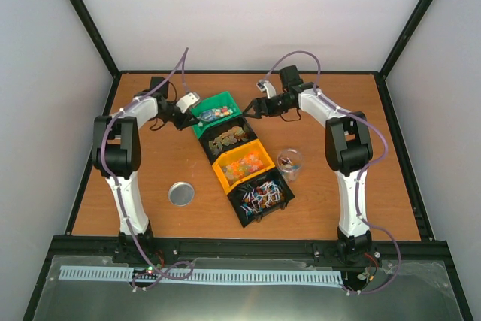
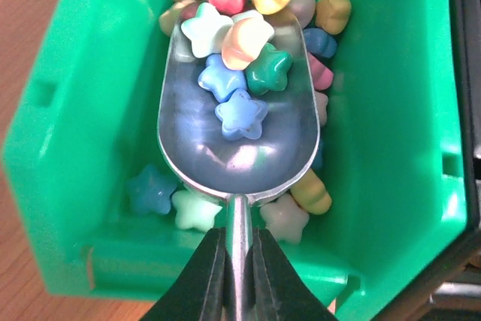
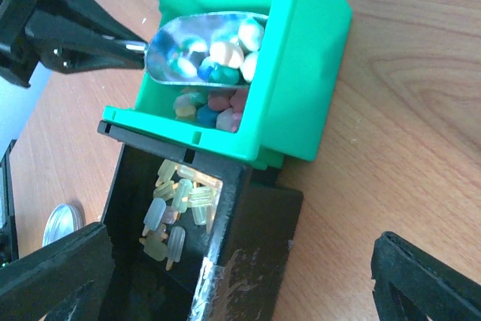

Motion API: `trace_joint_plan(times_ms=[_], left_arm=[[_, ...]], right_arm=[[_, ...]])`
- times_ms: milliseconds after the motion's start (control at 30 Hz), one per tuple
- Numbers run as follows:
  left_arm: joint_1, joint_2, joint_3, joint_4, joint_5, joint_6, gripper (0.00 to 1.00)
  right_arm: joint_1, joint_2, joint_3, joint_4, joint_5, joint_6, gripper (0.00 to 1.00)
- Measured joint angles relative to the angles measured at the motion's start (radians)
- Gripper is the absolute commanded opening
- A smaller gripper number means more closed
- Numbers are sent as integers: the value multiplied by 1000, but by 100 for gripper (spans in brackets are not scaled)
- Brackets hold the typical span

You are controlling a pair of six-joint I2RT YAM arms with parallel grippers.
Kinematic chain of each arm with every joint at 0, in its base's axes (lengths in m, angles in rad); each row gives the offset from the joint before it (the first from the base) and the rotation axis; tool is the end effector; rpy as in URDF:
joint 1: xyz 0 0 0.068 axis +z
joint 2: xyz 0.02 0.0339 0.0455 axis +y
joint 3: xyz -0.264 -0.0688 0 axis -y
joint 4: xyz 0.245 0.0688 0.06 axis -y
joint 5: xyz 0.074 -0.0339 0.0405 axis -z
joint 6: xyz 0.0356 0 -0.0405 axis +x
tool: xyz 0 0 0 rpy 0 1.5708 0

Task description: Pack the candies

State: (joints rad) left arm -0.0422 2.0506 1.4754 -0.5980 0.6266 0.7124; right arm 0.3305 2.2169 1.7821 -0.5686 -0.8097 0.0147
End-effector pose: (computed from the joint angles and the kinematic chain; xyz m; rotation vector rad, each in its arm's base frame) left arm 0.4186 -0.0386 0.1699 1.0747 2.2682 -0.6003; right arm 0.4451 0.1800 0.1924 -0.6965 2.4024 1.1721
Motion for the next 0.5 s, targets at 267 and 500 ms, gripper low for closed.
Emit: trace_joint_plan(times_ms=[267,500], left_arm=[[60,-46,-44,9,41,29,1],[71,-84,-75,16,70,50,1]], right_arm=[[-1,0,1,-27,-16,-55,94],[-19,0,24,-51,-16,-83,95]])
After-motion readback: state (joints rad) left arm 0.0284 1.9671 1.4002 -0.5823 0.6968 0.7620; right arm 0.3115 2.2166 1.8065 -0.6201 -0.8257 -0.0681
